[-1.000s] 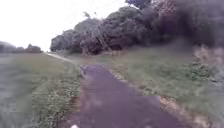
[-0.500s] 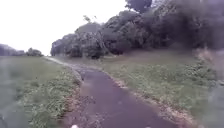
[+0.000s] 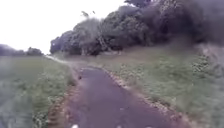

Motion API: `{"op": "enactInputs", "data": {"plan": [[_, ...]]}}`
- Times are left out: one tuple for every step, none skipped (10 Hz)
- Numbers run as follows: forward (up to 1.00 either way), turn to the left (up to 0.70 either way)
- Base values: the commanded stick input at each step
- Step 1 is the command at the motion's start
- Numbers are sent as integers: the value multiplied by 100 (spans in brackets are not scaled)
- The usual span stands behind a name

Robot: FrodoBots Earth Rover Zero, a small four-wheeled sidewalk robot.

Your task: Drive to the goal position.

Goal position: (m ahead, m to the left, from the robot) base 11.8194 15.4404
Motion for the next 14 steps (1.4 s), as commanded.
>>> {"op": "enactInputs", "data": {"plan": [[70,35],[70,35],[70,31],[70,18],[70,4],[70,1],[70,0],[70,0],[70,0],[70,0],[70,0],[70,0],[70,0],[70,0]]}}
